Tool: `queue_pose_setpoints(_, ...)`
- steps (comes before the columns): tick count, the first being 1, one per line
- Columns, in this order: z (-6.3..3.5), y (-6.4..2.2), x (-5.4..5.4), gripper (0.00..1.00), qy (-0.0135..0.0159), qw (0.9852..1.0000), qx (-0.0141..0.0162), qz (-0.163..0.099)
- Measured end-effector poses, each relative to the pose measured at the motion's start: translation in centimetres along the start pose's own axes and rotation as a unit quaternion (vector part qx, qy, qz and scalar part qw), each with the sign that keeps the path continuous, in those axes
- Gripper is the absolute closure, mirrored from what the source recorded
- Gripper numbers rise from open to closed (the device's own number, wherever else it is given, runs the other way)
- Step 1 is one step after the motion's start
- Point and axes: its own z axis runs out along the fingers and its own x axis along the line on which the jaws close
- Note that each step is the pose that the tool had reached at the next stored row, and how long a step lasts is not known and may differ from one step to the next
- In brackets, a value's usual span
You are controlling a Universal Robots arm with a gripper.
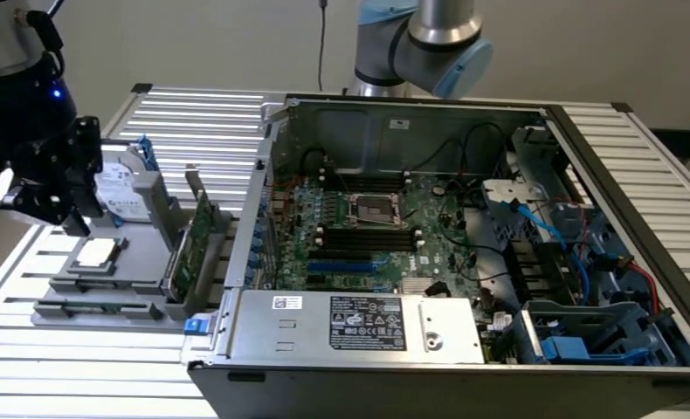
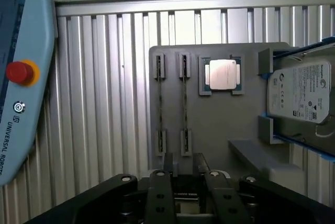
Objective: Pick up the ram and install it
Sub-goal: 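Pick up the ram and move it above insertion slot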
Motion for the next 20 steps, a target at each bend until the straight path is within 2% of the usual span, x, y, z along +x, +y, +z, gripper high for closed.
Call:
queue_pose_setpoints(1,0.16,0.28,0.1,0.7,-0.0002,1.0,0.0007,0.0)
queue_pose_setpoints(2,0.35,0.57,0.2,0.64,-0.0003,1.0,0.001,0.0)
queue_pose_setpoints(9,1.71,2.21,0.7,0.64,-0.0002,1.0,0.0011,-0.002)
queue_pose_setpoints(14,2.67,2.25,1.8,0.64,-0.0004,1.0,0.0009,-0.002)
queue_pose_setpoints(20,3.79,2.17,2.4,0.64,-0.0005,1.0,0.001,-0.003)
